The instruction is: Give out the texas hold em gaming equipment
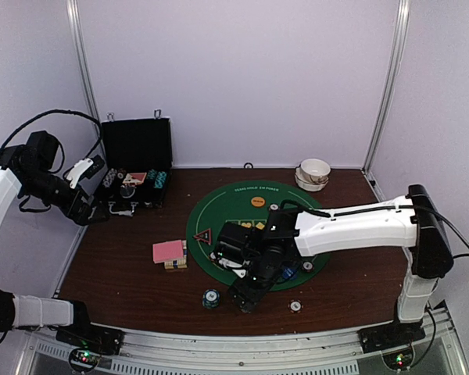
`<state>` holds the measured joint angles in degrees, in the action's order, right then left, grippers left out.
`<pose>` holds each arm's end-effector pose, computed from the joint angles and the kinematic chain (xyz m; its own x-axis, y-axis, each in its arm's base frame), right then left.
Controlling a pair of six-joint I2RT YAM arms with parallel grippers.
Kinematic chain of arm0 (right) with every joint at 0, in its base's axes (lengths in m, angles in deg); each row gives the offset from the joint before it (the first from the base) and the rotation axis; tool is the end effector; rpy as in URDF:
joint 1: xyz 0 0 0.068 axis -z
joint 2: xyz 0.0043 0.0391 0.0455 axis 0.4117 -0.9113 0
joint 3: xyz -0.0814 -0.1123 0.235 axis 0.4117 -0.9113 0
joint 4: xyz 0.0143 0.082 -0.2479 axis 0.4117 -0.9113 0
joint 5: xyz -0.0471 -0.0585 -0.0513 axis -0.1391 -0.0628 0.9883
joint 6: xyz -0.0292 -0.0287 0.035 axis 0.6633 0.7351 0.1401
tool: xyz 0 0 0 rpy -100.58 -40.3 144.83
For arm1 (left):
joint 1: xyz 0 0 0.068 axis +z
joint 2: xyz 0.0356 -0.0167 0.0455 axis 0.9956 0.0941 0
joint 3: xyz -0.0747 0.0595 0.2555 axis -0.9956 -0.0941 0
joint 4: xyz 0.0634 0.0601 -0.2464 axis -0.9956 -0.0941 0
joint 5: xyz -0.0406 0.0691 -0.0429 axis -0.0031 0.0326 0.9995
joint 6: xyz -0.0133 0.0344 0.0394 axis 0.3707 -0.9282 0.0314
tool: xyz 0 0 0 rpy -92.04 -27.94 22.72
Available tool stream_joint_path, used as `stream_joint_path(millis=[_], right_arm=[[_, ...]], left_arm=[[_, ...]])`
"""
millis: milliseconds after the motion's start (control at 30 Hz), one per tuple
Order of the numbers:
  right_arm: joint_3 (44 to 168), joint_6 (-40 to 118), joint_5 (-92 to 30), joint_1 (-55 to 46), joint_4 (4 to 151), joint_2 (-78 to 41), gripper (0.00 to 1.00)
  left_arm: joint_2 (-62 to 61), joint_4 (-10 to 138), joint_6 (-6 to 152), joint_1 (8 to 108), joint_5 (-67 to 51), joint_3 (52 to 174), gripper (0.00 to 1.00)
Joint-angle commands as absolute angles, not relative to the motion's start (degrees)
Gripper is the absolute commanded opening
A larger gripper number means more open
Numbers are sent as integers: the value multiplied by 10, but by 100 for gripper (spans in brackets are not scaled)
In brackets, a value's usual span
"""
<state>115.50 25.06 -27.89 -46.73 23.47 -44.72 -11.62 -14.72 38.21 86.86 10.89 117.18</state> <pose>0.1189 0.3546 0.2211 -0.6307 -0.7539 -0.1840 -0.7760 0.6123 0.1511 0.1761 -0.0094 0.3678 -0.7598 0.3221 -0.5648 0.5072 0.8371 -0.2049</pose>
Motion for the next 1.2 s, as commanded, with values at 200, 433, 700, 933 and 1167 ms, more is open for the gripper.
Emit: stream_joint_path(millis=[200,433,700,933,1167], right_arm=[[1191,278,-284,-468,233,-496,83],[1195,278,-294,-468,243,-513,74],[1195,278,-288,-466,243,-515,62],[1195,278,-289,-465,244,-523,58],[1194,278,-288,-464,244,-522,52]], left_arm=[[-126,-156,372,872,112,1188,97],[-127,-156,370,872,108,1188,97],[-125,-155,369,872,107,1189,98],[-123,-156,369,872,108,1194,98],[-123,-156,369,872,106,1195,98]])
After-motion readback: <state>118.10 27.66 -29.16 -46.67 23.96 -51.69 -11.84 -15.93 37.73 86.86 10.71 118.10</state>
